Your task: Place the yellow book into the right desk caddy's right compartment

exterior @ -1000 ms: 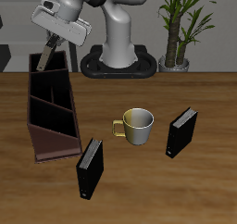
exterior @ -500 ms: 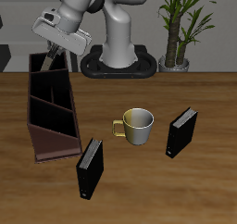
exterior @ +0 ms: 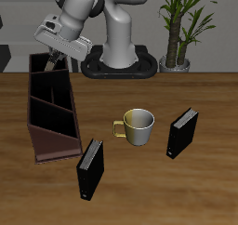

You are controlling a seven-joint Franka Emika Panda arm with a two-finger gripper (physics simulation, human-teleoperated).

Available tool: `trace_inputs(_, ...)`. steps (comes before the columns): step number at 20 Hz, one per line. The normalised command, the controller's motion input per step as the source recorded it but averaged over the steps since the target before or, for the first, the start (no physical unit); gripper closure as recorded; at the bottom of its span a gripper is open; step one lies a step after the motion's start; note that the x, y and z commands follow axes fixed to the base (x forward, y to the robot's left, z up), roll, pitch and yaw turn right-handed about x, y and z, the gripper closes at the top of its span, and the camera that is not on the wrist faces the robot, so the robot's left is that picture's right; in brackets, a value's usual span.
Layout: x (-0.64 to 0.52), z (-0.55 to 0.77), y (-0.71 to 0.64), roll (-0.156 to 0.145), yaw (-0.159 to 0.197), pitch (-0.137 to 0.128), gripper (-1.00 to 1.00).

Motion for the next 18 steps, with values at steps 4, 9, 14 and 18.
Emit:
trace_inputs(4, 0.05, -0.17, 0.05, -0.006, 0.007, 0.06, 1.0)
trace_inputs(9, -0.02, -0.09, 0.04, 0.012, -0.057, 0.097, -1.0)
trace_inputs(14, 0.0, 0.05, 0.06, 0.041, -0.04, 0.042, -1.0)
trace_inputs(18, 0.01, 0.06, 0.01, -0.002, -0.013, 0.003, -1.0)
